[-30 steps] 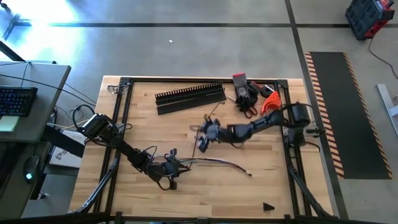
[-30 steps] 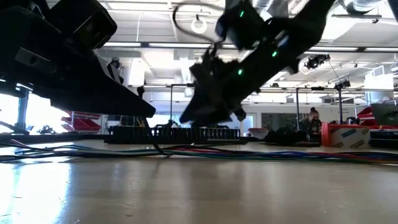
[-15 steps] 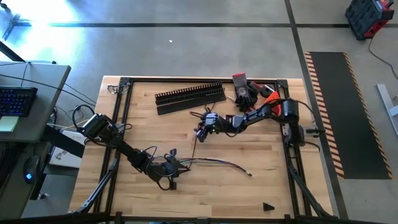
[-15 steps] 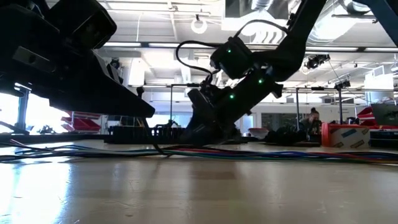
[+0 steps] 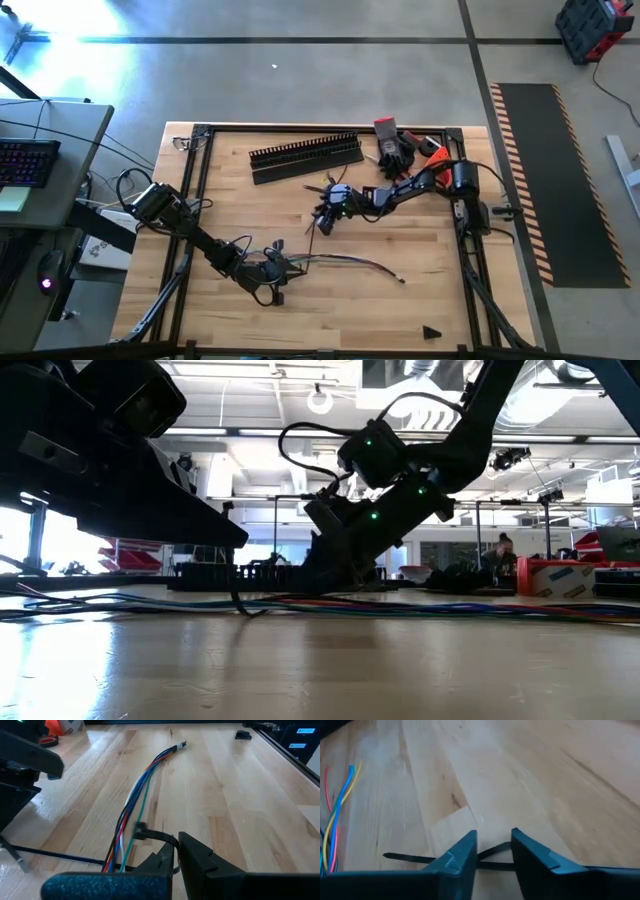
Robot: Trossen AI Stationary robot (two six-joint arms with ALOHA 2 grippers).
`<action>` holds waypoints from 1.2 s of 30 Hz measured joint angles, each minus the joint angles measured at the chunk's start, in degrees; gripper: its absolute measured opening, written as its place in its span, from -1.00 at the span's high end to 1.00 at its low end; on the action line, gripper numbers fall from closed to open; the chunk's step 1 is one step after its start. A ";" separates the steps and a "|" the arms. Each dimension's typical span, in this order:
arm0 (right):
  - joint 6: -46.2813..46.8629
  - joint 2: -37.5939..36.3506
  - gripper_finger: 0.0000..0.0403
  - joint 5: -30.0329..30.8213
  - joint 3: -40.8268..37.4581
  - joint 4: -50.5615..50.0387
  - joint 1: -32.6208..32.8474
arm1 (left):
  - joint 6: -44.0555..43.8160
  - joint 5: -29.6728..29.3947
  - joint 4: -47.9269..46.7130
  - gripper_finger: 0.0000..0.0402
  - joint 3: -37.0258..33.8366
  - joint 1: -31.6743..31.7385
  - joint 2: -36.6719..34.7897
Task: Ziptie cables
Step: Wrap the top black zip tie around the colored cable bundle
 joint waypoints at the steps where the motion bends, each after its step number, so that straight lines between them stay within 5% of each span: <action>1: -0.58 0.00 0.59 0.02 -0.04 0.00 0.20 | -0.02 -0.04 -0.02 1.00 0.00 0.00 0.00; 8: -5.49 0.11 0.97 2.59 -0.11 0.53 1.84 | -0.35 -0.11 -0.03 1.00 0.00 0.00 0.00; 14: -9.00 0.20 0.99 3.79 -0.20 3.68 2.99 | -0.35 -0.13 -0.02 1.00 0.00 0.00 0.00; 36: -33.24 -3.71 1.00 24.22 -0.13 12.59 14.46 | 2.18 0.44 0.58 1.00 0.96 0.05 0.00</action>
